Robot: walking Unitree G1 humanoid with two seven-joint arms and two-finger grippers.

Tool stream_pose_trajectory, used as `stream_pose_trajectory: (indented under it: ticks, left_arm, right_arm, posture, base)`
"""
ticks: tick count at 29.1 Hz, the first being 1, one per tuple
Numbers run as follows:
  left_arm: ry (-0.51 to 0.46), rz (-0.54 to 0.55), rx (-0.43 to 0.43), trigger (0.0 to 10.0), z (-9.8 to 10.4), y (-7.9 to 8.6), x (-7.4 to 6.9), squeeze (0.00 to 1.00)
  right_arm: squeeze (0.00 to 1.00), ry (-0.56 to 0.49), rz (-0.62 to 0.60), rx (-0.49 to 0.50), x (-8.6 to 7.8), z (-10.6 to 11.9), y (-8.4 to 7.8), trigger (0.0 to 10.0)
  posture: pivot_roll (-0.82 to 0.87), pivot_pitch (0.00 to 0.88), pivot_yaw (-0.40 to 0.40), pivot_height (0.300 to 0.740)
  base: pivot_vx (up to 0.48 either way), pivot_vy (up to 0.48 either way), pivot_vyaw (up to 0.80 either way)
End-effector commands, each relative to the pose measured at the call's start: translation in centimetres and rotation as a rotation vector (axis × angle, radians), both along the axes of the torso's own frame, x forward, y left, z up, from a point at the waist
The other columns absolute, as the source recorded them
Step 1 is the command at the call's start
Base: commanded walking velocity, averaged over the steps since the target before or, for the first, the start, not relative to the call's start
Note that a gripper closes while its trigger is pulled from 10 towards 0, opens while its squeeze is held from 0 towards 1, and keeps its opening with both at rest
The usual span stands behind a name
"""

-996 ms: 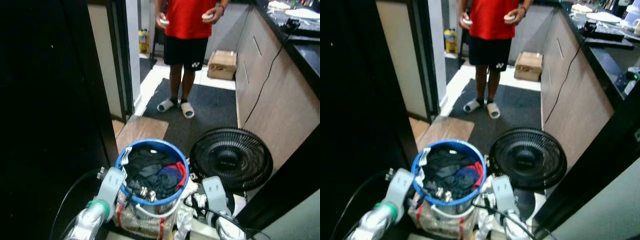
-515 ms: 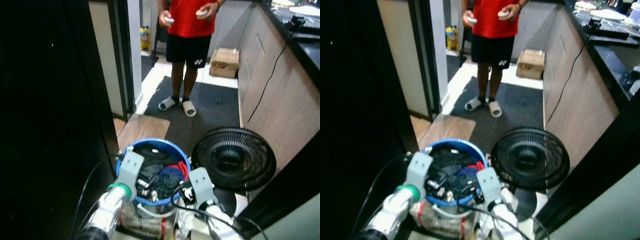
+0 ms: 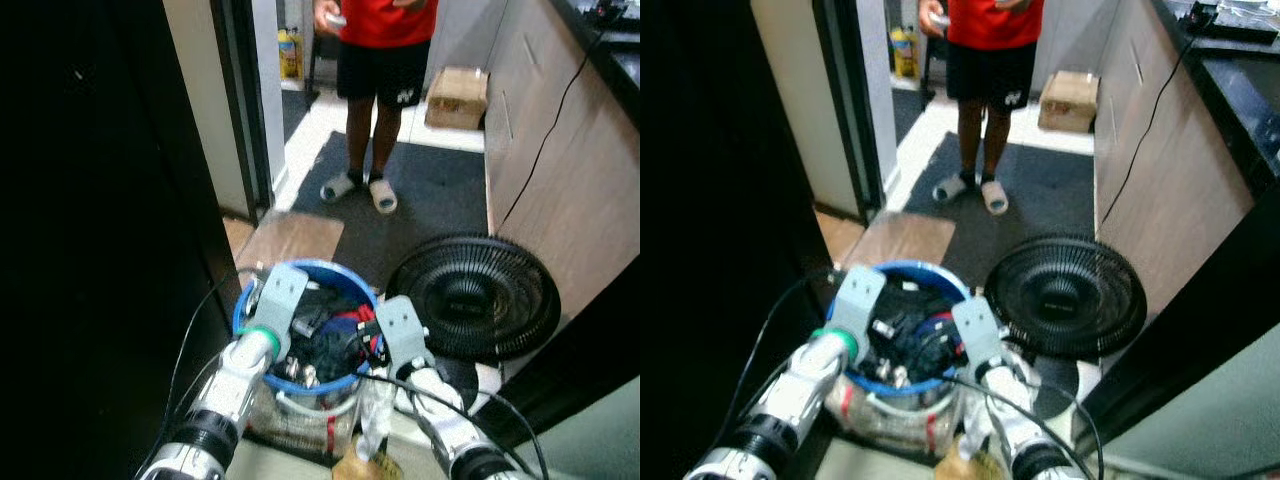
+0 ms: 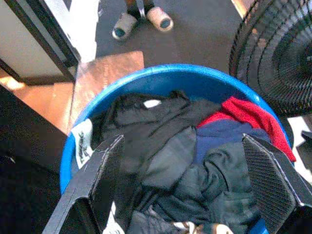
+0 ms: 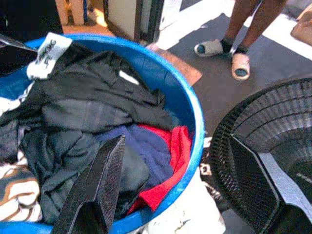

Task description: Clothes washing

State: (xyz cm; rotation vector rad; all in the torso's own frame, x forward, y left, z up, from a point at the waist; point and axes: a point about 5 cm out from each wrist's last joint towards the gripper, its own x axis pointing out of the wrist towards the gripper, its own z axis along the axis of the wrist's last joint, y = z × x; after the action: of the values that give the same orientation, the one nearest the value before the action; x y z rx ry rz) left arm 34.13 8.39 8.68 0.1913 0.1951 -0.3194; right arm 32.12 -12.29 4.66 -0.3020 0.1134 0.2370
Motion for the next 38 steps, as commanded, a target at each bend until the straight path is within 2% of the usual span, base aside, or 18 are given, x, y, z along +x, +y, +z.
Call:
stream_pose_trajectory:
  ticks: [1,14,19,21,23,31,32,33,35,38]
  left_arm:
    - [0.020,0.009,0.015,10.0,-0.4,0.3,-0.3,0.00]
    - [0.028,0.028,0.019,10.0,-0.2,1.5,-1.7,0.00]
    - [0.046,0.067,0.042,10.0,-0.1,3.4,-2.5,0.00]
    - [0.046,0.067,0.042,10.0,-0.1,3.4,-2.5,0.00]
    - [0.064,0.107,0.025,10.0,0.2,4.3,-2.9,0.00]
    - [0.072,0.137,-0.021,10.0,0.9,4.2,-2.9,0.00]
    - [0.073,0.144,-0.032,10.0,1.2,4.1,-2.8,0.00]
    - [0.069,0.158,-0.035,10.0,1.4,4.3,-2.6,0.00]
    - [0.069,0.158,-0.035,10.0,1.4,4.3,-2.6,0.00]
    - [0.063,0.192,-0.030,10.0,1.9,5.3,-2.8,0.00]
  right_arm:
    - [0.00,0.027,0.002,-0.009,-0.2,-0.4,0.2,10.0]
    - [0.00,0.031,0.000,-0.028,0.3,-0.1,0.5,10.0]
    - [0.00,0.010,-0.018,-0.028,0.9,0.5,0.1,10.0]
    - [0.00,0.010,-0.018,-0.028,0.9,0.5,0.1,10.0]
    - [0.00,0.014,-0.016,-0.027,0.8,0.4,0.2,10.0]
    - [0.00,0.012,-0.010,-0.006,0.9,0.6,0.5,10.0]
    - [0.00,0.009,-0.006,0.008,1.0,0.8,0.7,10.0]
    - [0.00,-0.005,0.037,0.041,1.3,1.4,1.9,10.0]
    - [0.00,-0.005,0.037,0.041,1.3,1.4,1.9,10.0]
    - [0.00,-0.037,0.180,0.111,1.6,3.1,6.2,10.0]
  posture:
    - [0.11,0.189,0.093,0.740]
    - [0.15,0.304,0.113,0.740]
    - [0.17,0.345,0.117,0.740]
    - [0.17,0.345,0.117,0.740]
    - [0.18,0.364,0.117,0.740]
    - [0.17,0.364,0.113,0.740]
    - [0.17,0.364,0.113,0.740]
    - [0.17,0.357,0.106,0.740]
    - [0.17,0.357,0.106,0.740]
    - [0.20,0.357,0.091,0.740]
  base:
    - [0.000,0.000,0.00]
    - [0.000,0.000,0.00]
    - [0.000,0.000,0.00]
    - [0.000,0.000,0.00]
    - [0.000,0.000,0.00]
    - [0.000,0.000,0.00]
    - [0.000,0.000,0.00]
    - [0.000,0.000,0.00]
    - [0.000,0.000,0.00]
    - [0.000,0.000,0.00]
